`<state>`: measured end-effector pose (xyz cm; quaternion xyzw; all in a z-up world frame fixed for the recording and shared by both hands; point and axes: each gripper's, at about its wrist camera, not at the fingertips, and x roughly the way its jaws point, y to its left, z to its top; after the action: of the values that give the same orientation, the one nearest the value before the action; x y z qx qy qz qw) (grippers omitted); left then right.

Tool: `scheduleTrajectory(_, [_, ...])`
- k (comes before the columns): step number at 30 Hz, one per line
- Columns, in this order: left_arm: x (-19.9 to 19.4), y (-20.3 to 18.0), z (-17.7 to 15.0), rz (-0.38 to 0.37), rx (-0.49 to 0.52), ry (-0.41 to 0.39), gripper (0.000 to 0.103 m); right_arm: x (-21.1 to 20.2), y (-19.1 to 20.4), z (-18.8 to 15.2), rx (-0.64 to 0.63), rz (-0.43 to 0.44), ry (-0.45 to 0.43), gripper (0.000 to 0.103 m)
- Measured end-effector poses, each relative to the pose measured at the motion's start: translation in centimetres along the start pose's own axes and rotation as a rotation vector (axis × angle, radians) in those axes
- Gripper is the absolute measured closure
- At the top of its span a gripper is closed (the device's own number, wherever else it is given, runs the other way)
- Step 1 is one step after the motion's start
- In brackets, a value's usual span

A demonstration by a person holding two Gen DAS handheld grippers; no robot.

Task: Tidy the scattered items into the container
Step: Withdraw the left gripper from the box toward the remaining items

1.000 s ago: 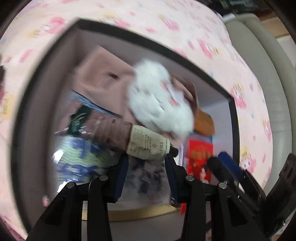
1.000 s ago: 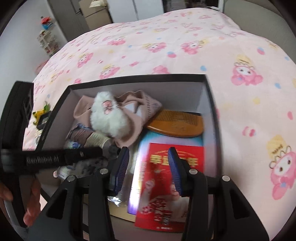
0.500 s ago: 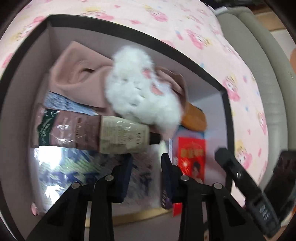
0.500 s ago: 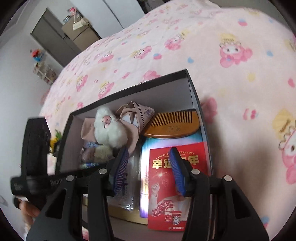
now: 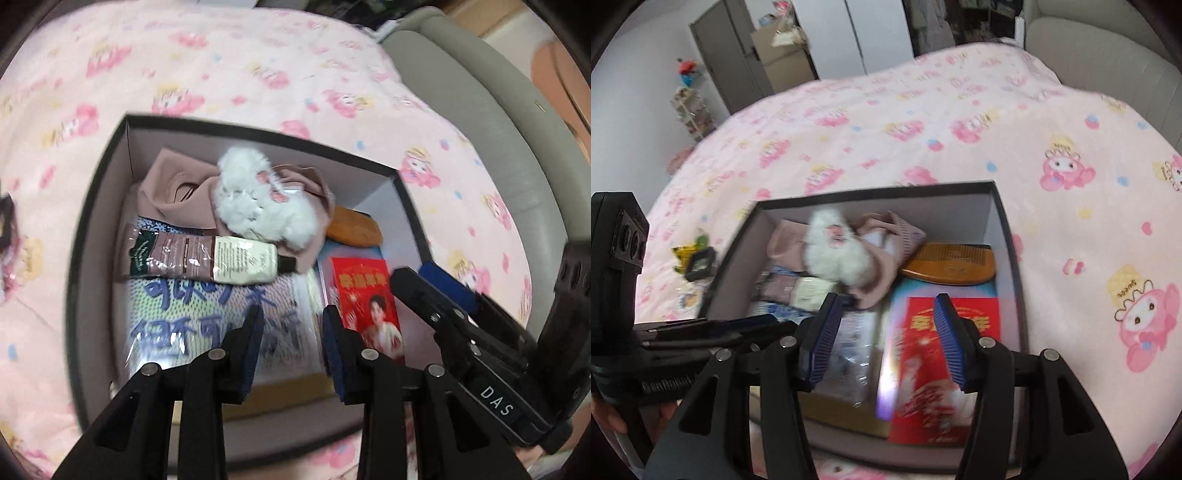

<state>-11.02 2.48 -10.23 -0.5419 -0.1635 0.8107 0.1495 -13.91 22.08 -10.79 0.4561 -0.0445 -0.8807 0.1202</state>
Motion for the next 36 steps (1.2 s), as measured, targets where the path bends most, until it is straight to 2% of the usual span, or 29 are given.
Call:
scheduleTrajectory(3, [-1.7,-0.9,-1.6,0.019,0.055,-0.037,0.074,-1.9,1.3,-1.4,0.009,-0.002,-0.03,0.048])
scheduleTrajectory(5, [-3.1,-0.2,-2.0,0.009,0.069,-0.035,0.074,-3.1,2.0,-2.4,0.019,0.019,-0.041,0.048])
scheduleTrajectory(7, [-2.8,-1.4,-1.8,-0.005,0.08,-0.03,0.074,-4.1,2.9,-3.1,0.02,0.046,-0.047,0.048])
scheduleTrajectory(13, [-6.4,-2.4,-3.8,0.017,0.166,-0.092,0.074,-7.5,6.6,-4.7,-0.032,0.048,-0.089,0.048])
scheduleTrajectory(18, [-9.3,-0.2,-5.4,-0.014,0.137,-0.107,0.074,-8.5,9.9,-5.2,-0.077,0.075,-0.088,0.048])
scheduleTrajectory(21, [-10.5,1.7,-6.3,-0.007,0.113,-0.12,0.074,-8.2,12.3,-5.7,-0.124,0.09,-0.083,0.049])
scheduleTrajectory(25, [-12.0,5.4,-7.3,-0.012,0.047,-0.139,0.074,-7.5,16.3,-5.9,-0.223,0.109,-0.087,0.049])
scheduleTrajectory(27, [-12.9,7.8,-7.6,-0.012,-0.007,-0.158,0.074,-6.4,18.6,-5.6,-0.247,0.15,-0.07,0.049])
scheduleTrajectory(31, [-14.0,13.7,-8.5,0.041,-0.251,-0.18,0.074,-3.1,23.0,-5.1,-0.278,0.219,-0.04,0.049])
scheduleTrajectory(34, [-14.1,17.7,-9.0,0.137,-0.333,-0.187,0.074,0.3,25.6,-5.2,-0.254,0.272,0.024,0.048])
scheduleTrajectory(36, [-13.8,21.1,-8.6,0.15,-0.423,-0.177,0.074,2.8,27.4,-5.1,-0.257,0.287,0.069,0.048])
